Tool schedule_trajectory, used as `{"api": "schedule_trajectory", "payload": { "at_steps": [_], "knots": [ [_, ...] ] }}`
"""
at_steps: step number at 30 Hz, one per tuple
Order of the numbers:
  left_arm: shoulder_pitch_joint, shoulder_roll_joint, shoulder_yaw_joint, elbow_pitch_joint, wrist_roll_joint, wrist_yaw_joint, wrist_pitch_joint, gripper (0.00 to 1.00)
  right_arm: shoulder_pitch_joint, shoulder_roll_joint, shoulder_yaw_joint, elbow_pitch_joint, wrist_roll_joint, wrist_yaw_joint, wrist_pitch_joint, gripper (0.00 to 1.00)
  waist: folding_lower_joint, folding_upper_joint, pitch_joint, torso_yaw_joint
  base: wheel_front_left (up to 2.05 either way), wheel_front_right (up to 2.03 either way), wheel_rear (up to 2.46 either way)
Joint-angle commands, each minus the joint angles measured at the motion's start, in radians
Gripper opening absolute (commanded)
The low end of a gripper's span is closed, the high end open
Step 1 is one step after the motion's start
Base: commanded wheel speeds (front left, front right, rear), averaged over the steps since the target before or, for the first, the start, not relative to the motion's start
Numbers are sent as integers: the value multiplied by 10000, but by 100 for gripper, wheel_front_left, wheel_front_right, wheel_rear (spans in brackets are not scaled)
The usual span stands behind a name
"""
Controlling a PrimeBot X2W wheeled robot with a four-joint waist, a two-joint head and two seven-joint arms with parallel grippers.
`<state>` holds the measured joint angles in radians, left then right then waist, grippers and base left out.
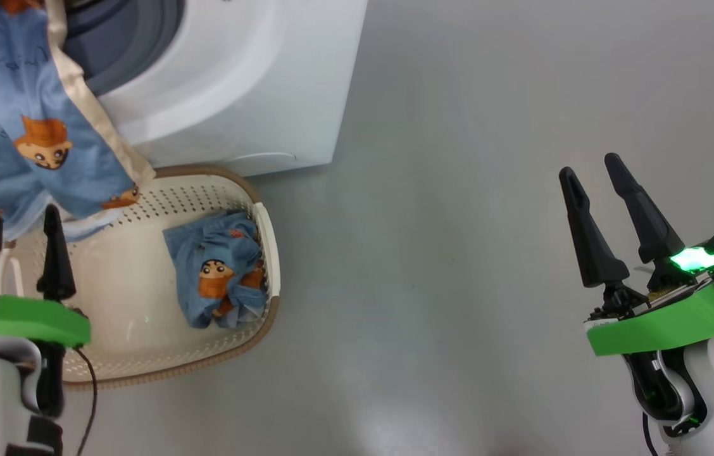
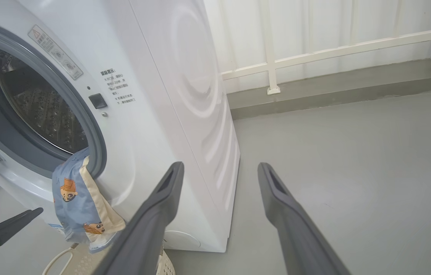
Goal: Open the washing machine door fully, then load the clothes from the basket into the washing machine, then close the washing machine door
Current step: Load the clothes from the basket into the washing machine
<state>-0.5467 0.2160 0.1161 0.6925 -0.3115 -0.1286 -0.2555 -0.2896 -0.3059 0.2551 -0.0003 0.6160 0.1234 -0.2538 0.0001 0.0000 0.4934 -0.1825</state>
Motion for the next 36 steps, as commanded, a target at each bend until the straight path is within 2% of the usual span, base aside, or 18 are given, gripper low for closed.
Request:
{"api": "schedule_trajectory", "payload": {
  "at_steps": [1,23,36],
  "knots": [
    [-296,482,181,29,-118,-21,-63,100,-84,-88,169,-261,-56,73,-80,100,-1,0,278,-89,0,0,0],
    [-3396,1579,-788,2655,-928,-21,-63,100,-922,84,610,-370,-148,73,-80,100,-1,0,1694,-529,0,0,0],
    [-3869,1848,-1848,2655,-1852,-21,-63,100,-984,171,758,-370,-172,73,-80,100,-1,0,1849,-727,0,0,0]
  ]
}}
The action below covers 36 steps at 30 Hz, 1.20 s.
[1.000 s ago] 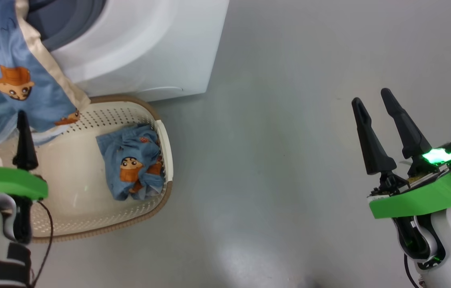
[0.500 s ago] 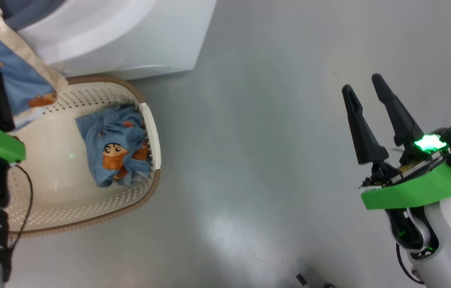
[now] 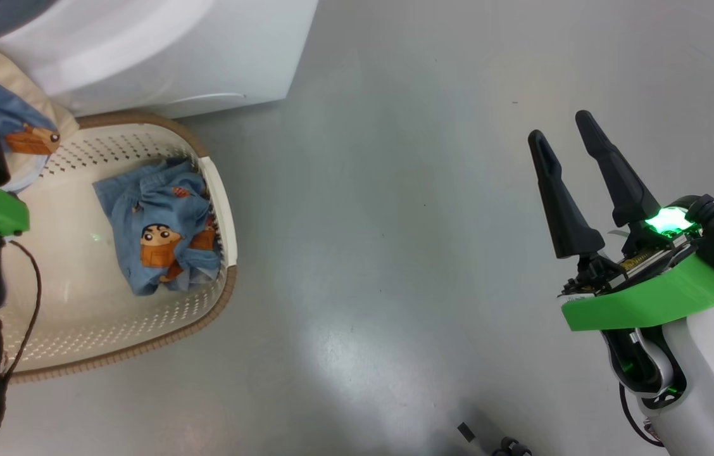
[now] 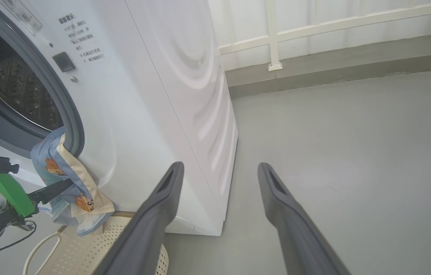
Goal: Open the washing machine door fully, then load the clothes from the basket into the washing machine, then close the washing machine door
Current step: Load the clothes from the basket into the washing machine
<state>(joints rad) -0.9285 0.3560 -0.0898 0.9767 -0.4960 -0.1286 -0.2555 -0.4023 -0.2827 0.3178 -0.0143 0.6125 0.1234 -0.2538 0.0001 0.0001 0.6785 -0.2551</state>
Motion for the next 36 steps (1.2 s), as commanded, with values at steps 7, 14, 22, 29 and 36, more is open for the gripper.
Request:
{"api": "schedule_trajectory", "payload": {
  "at_steps": [7,14,22,29,36],
  "knots": [
    [-156,677,-603,-557,-706,-21,-63,32,59,-14,247,-196,-135,73,-80,100,-1,-1,16,-33,0,0,0],
    [-60,849,-921,-800,-1258,-21,-63,0,51,-22,244,-203,-142,73,-80,100,-1,-1,-51,-29,0,0,0],
    [375,679,-416,-1360,-1755,-21,-63,0,96,-18,156,-203,-149,73,-80,100,-1,-1,-225,182,0,0,0],
    [1084,234,518,-2678,-1320,-21,-63,0,83,-26,101,-180,-146,73,-80,100,-1,-1,-429,427,0,0,0],
    [1678,-217,1362,-3992,-403,-21,-63,0,119,-31,68,-173,-141,73,-80,100,-1,-1,-596,571,0,0,0]
  ]
}}
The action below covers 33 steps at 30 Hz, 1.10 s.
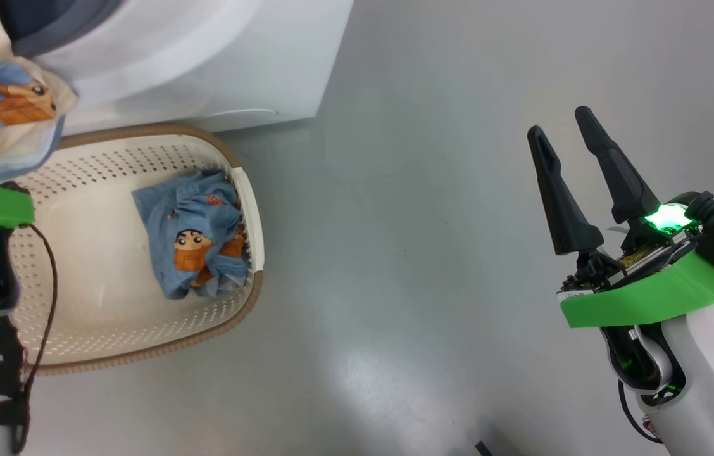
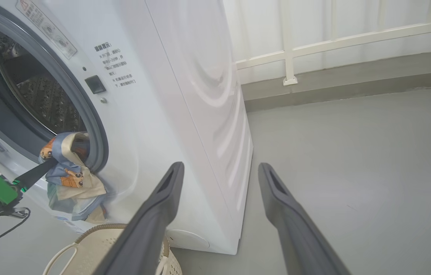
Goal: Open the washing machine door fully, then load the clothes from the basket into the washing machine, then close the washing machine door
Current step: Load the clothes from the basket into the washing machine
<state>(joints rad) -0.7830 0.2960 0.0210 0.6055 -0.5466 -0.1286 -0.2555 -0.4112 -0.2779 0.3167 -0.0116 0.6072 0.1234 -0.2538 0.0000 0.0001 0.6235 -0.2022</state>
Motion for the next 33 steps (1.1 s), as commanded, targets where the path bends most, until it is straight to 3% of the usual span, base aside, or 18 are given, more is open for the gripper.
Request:
{"api": "schedule_trajectory", "payload": {
  "at_steps": [1,7,14,33],
  "knots": [
    [306,313,351,-492,288,-21,-63,0,218,-77,78,-198,-83,73,-80,100,0,-1,-74,60,0,0,0],
    [453,60,690,-1489,1123,-21,-63,0,264,-74,89,-182,-56,73,-80,100,0,-1,-214,124,0,0,0],
    [2,205,569,-1748,1569,-21,-63,0,280,-13,136,-177,-21,73,-80,100,0,-1,-296,64,0,0,0],
    [-3475,1313,-747,1302,1665,-21,-63,0,158,331,318,-165,25,73,-80,100,0,-1,7,-470,0,0,0]
  ]
}}
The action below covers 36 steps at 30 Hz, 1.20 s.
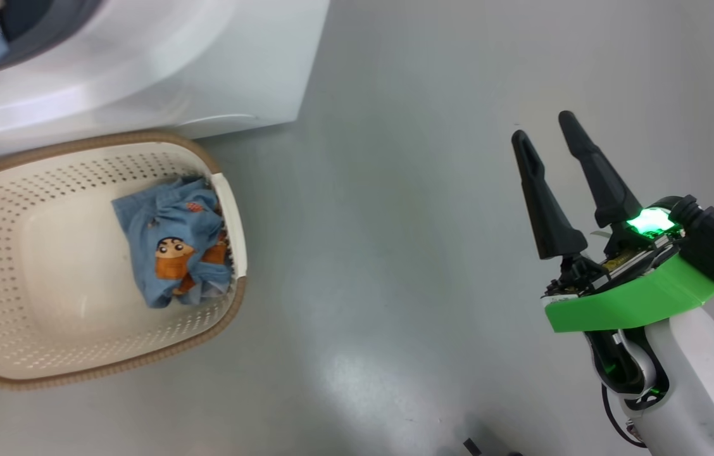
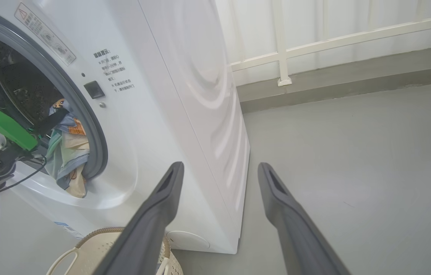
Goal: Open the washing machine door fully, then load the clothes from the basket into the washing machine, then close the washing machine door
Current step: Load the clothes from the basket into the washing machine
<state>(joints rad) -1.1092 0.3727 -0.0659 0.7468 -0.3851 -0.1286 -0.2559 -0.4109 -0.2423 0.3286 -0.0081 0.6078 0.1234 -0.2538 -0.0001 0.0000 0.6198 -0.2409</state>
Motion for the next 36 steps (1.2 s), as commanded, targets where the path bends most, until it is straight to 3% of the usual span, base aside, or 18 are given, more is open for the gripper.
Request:
{"api": "schedule_trajectory", "payload": {
  "at_steps": [1,8,19,27,36],
  "knots": [
    [-385,602,54,124,49,-21,-59,0,144,-17,218,-193,28,73,-80,100,1,0,59,-133,0,0,0],
    [-1573,1167,-499,1636,199,-21,-59,0,217,33,259,-194,64,73,-80,100,1,0,215,-471,0,0,0],
    [-2712,1542,-1146,2819,379,-21,-59,0,235,120,430,-244,41,73,-80,100,1,0,437,-767,0,0,0],
    [-3065,1818,-704,1402,943,135,-59,0,196,162,500,-284,19,73,-80,100,1,0,667,-881,0,0,0],
    [-2444,1697,301,-132,1563,191,-59,0,101,219,531,-273,-17,73,-80,100,1,0,838,-869,0,0,0]
  ]
}}
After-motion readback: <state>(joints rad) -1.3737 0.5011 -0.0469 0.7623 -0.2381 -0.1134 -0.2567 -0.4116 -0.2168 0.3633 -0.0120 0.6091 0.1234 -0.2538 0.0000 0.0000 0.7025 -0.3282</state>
